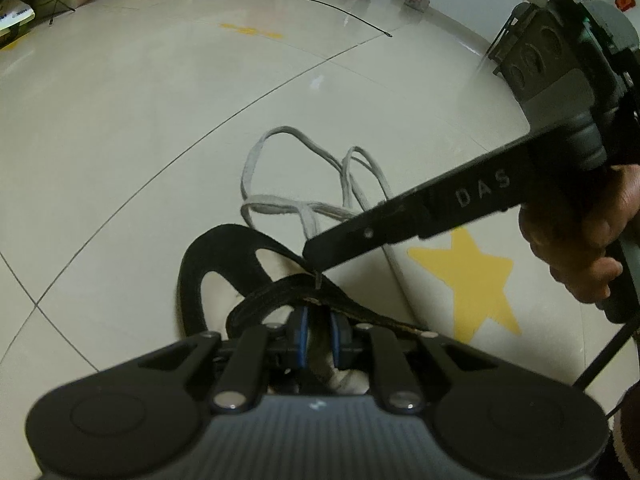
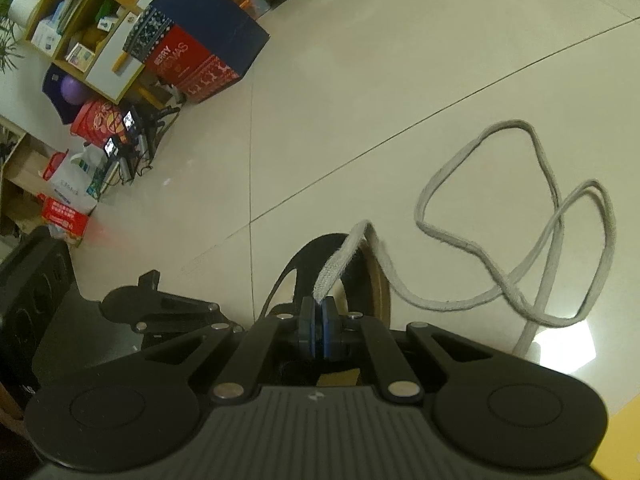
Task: Lace up shoes with both hands
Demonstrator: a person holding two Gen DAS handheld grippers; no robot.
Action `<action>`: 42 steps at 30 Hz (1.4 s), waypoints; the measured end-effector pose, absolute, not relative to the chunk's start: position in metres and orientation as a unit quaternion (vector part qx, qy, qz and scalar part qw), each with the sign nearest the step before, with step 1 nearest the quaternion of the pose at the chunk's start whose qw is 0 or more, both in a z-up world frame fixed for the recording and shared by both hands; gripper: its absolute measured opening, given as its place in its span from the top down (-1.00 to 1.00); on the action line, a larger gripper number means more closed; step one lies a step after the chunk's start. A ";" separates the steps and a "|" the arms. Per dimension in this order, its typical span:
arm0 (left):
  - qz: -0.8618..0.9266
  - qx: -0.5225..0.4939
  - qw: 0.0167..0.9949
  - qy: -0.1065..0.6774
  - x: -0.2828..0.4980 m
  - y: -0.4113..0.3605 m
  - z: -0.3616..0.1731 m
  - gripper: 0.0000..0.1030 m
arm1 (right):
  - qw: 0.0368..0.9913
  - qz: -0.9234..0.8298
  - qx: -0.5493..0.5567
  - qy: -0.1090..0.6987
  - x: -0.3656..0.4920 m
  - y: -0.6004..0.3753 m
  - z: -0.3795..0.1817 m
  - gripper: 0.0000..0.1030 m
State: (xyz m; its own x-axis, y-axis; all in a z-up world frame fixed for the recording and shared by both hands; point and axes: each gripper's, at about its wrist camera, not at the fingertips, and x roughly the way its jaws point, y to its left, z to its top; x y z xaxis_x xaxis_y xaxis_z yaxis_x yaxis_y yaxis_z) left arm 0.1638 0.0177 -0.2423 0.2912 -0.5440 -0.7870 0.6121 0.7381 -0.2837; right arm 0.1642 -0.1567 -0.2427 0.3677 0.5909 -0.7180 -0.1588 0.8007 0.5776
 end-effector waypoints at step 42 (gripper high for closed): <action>-0.307 -0.101 0.803 0.501 0.159 0.038 -0.241 1.00 | 0.787 0.291 0.016 0.543 0.130 -0.113 -0.213 0.28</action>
